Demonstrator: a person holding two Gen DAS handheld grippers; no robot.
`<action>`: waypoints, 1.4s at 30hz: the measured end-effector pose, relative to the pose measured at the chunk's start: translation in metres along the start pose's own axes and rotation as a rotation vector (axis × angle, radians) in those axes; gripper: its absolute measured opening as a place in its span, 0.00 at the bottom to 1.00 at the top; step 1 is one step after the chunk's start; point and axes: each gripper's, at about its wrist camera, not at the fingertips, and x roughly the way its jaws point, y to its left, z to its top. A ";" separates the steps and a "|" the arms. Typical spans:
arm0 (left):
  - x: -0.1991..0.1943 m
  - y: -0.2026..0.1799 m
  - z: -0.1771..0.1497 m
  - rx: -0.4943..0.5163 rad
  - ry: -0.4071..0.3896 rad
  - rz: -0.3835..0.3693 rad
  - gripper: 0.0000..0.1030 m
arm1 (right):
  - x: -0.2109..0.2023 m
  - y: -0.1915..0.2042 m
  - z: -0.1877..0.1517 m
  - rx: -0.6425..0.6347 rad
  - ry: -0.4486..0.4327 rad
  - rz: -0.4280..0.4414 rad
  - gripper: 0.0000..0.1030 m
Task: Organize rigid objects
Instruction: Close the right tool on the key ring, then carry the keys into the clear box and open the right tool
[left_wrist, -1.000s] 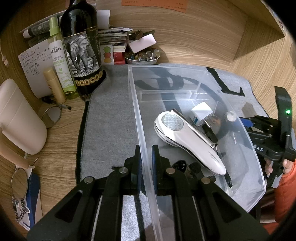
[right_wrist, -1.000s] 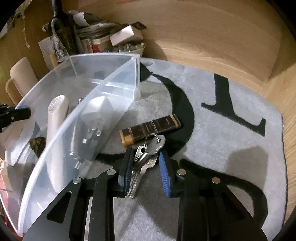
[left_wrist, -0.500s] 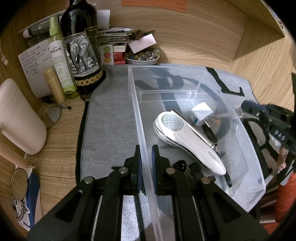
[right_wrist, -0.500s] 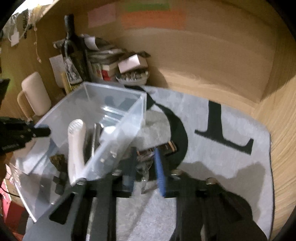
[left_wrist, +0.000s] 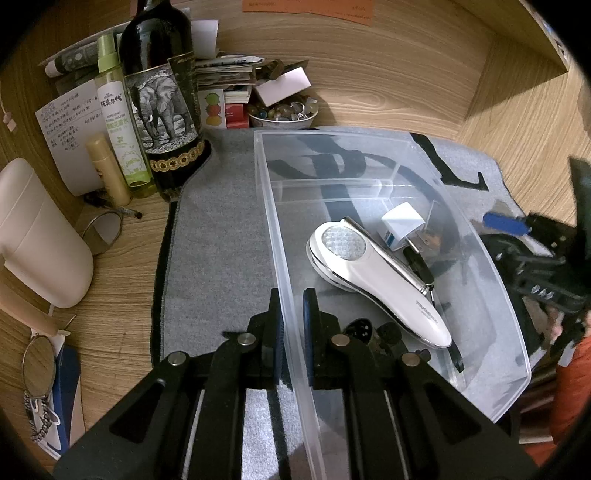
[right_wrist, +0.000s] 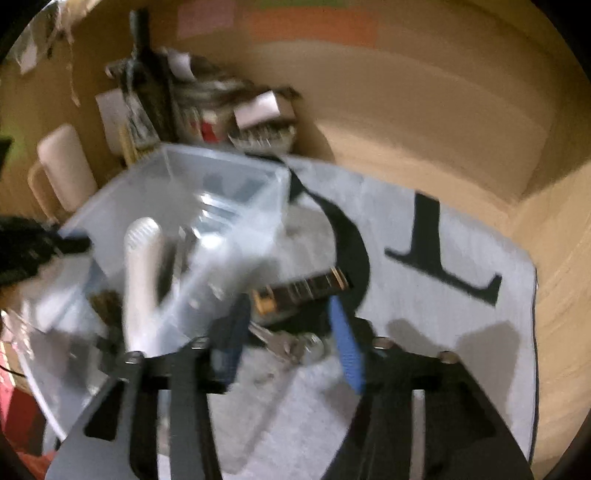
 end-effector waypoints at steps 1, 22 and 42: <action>0.000 0.000 0.000 0.001 0.000 0.001 0.08 | 0.004 -0.003 -0.003 0.003 0.015 0.001 0.44; 0.000 -0.003 0.000 0.000 -0.001 0.001 0.08 | 0.035 -0.014 -0.020 0.021 0.062 0.055 0.25; 0.000 -0.003 0.000 -0.001 -0.001 0.001 0.08 | -0.052 0.007 0.029 -0.024 -0.207 0.031 0.25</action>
